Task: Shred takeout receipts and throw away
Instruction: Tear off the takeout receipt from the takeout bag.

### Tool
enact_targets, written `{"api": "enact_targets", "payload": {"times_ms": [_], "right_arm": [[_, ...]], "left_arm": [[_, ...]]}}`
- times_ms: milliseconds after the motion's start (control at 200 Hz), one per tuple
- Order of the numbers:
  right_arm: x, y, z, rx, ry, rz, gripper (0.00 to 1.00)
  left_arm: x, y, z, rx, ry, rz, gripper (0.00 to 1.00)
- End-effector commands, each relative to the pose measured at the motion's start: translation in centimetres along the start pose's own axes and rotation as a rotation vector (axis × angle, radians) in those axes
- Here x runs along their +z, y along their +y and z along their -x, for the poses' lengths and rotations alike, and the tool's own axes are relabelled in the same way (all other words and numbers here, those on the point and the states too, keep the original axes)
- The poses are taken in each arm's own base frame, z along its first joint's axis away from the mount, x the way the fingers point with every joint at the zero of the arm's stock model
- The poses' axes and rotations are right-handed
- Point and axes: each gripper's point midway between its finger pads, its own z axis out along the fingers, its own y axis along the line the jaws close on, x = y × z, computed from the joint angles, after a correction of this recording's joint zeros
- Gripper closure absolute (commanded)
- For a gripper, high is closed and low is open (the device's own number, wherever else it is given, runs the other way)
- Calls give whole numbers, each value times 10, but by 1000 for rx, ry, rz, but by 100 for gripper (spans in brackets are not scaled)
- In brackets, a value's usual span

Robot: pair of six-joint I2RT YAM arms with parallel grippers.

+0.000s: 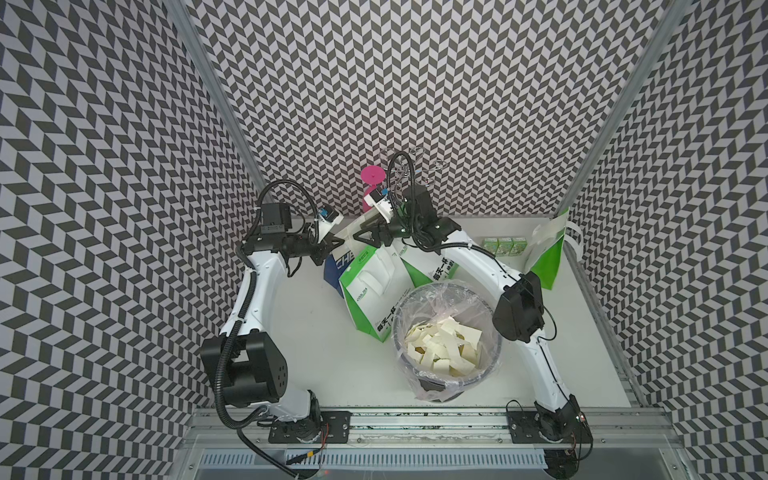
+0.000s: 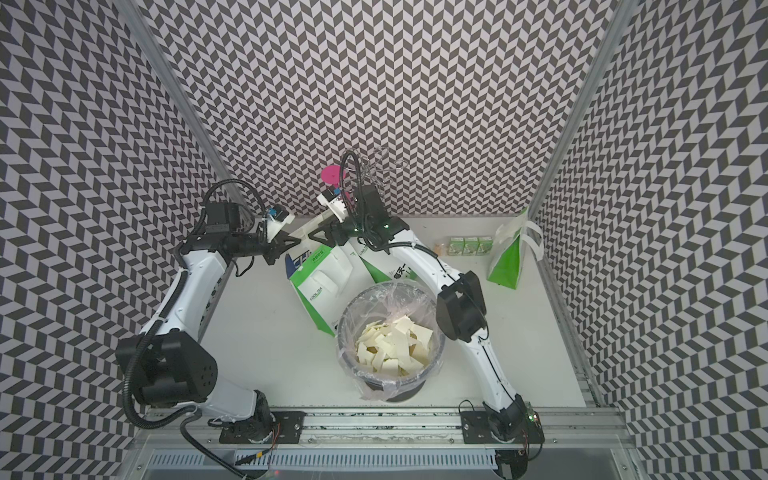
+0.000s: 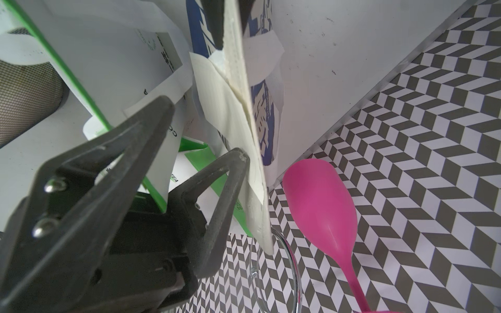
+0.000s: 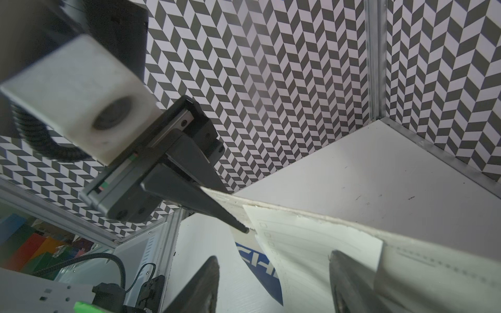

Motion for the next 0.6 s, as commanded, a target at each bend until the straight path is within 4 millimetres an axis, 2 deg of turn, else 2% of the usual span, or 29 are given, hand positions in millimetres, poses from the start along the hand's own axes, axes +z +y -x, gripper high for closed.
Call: {"api": "enact_targets", "payload": {"times_ms": [0, 210, 305, 596], "right_arm": [[14, -9, -3, -23, -24, -5, 38], [-1, -34, 8, -60, -42, -215, 35], [-8, -39, 14, -81, -55, -272, 33], [1, -35, 5, -48, -41, -167, 29]], "left_arm": [[-4, -6, 26, 81, -75, -31, 100], [-5, -3, 24, 79, -57, -11, 100], [-4, -3, 22, 82, -54, -6, 100], [-7, -4, 29, 115, -73, -7, 100]]}}
